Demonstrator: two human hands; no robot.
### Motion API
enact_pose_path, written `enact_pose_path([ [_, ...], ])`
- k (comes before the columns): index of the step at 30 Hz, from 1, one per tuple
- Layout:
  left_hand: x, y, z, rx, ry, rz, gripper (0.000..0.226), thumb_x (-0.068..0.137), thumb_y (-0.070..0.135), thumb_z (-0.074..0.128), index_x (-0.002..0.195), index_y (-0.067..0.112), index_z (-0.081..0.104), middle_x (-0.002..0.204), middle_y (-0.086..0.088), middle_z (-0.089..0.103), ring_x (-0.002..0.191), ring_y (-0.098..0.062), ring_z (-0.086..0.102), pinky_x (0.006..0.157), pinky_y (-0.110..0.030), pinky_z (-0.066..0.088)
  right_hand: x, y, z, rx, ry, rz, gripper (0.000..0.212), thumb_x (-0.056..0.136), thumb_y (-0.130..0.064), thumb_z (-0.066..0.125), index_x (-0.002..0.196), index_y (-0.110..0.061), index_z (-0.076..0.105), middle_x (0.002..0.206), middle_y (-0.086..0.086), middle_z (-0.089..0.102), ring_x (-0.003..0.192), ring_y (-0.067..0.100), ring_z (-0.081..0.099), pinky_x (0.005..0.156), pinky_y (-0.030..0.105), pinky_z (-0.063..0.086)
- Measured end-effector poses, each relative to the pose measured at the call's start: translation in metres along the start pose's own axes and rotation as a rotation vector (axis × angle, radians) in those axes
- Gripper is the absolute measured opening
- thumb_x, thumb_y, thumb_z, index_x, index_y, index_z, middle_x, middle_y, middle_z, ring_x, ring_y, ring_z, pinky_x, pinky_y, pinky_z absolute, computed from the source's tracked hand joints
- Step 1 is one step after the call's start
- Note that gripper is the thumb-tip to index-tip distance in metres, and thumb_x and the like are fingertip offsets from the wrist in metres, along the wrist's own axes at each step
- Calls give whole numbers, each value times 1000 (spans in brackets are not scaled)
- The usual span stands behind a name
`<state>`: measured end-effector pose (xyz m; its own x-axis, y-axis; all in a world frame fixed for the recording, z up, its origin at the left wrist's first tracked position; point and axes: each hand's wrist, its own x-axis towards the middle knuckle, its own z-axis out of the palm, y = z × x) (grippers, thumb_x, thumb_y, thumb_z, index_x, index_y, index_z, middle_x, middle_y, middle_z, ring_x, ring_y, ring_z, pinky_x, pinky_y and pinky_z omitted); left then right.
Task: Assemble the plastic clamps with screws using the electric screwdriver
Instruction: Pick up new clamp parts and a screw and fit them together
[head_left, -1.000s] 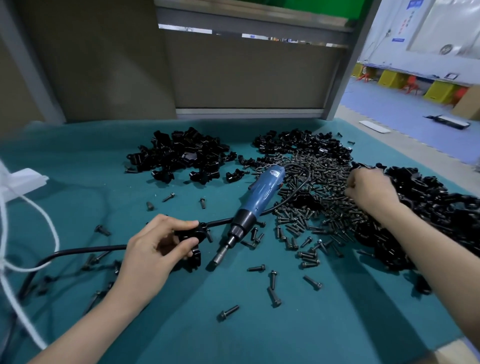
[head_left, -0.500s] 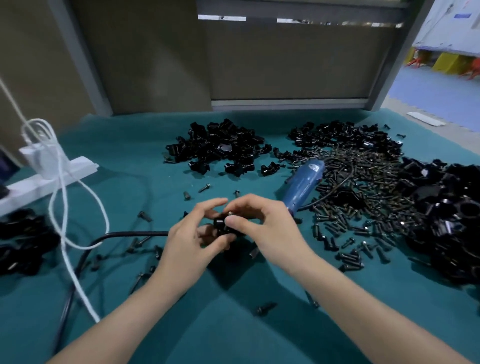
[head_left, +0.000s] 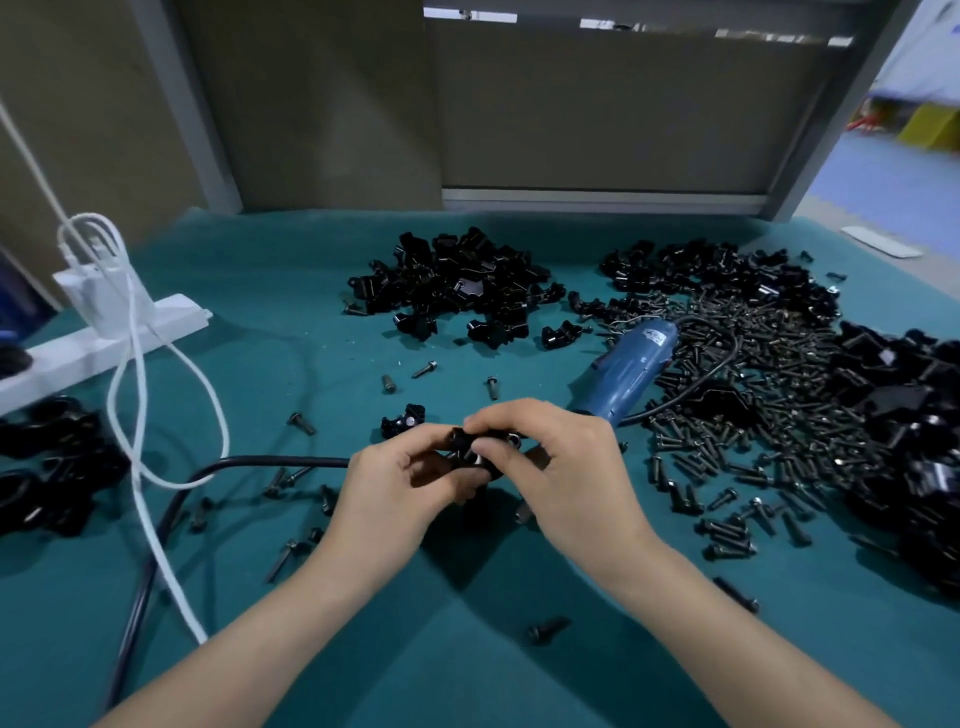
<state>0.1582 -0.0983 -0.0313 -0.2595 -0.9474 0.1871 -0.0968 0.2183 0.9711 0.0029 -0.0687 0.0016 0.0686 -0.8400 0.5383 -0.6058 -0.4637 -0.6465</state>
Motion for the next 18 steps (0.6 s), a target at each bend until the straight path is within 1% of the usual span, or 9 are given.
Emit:
enact_pose_path([
  [1, 0, 1, 0, 0, -4, 3, 34, 74, 4, 78, 87, 35, 73, 78, 0, 73, 70, -20, 68, 71, -31, 57, 0, -1, 0, -69, 9, -59, 12, 84, -10, 69, 94, -14, 74, 88, -11, 72, 80, 6, 63, 70, 21, 52],
  [3, -2, 3, 1, -10, -8, 20, 31, 73, 11, 79, 88, 37, 73, 80, 3, 73, 70, -15, 68, 68, -28, 56, 1, -3, -1, -156, 14, -141, 13, 83, -10, 68, 94, -12, 75, 91, -6, 73, 84, 14, 66, 76, 30, 54],
  [5, -3, 5, 2, -32, -17, 30, 28, 69, 24, 78, 92, 40, 72, 83, 4, 73, 71, -13, 68, 68, -23, 54, 2, -3, -4, -167, 2, -158, 13, 84, -9, 67, 94, -11, 75, 91, -4, 74, 86, 19, 67, 76, 36, 56],
  [6, -4, 6, 2, -44, -26, 34, 30, 67, 29, 76, 95, 41, 71, 85, 5, 73, 72, -12, 68, 68, -22, 53, 2, -3, -5, -167, -6, -153, 14, 84, -9, 67, 94, -11, 75, 91, -3, 74, 85, 20, 68, 75, 39, 56],
  [8, -5, 6, 2, -54, -38, 46, 36, 66, 32, 75, 100, 43, 69, 89, 6, 73, 75, -11, 69, 69, -20, 54, 3, -3, -6, -166, -18, -141, 14, 84, -9, 66, 94, -10, 75, 90, -2, 74, 84, 22, 68, 73, 42, 56],
  [12, -5, 6, 1, -15, -25, 62, 27, 68, 32, 75, 94, 38, 70, 79, 1, 72, 67, -14, 67, 68, -31, 56, 1, -2, -7, -187, -12, -163, 12, 84, -8, 67, 93, -10, 75, 90, -2, 75, 83, 19, 70, 69, 39, 57],
  [14, -6, 6, 1, 0, 0, 68, 25, 66, 34, 76, 90, 36, 71, 74, 0, 72, 63, -14, 66, 67, -27, 56, -1, -3, -6, -273, 6, -240, 11, 84, -7, 68, 93, -9, 75, 89, -2, 74, 83, 18, 70, 68, 36, 57],
  [16, -6, 7, 0, 53, 26, 98, 22, 63, 43, 75, 83, 35, 72, 71, 1, 71, 61, -16, 66, 65, -23, 55, -2, -4, -5, -351, 21, -311, 11, 83, -7, 69, 92, -10, 74, 86, -3, 73, 81, 17, 69, 64, 33, 56],
  [18, -6, 8, 0, 126, 37, 171, 22, 64, 48, 72, 83, 38, 70, 74, 8, 71, 63, -14, 67, 65, -19, 54, -2, -5, -4, -334, 23, -304, 10, 82, -11, 70, 91, -11, 73, 83, -4, 72, 80, 16, 68, 63, 33, 56],
])
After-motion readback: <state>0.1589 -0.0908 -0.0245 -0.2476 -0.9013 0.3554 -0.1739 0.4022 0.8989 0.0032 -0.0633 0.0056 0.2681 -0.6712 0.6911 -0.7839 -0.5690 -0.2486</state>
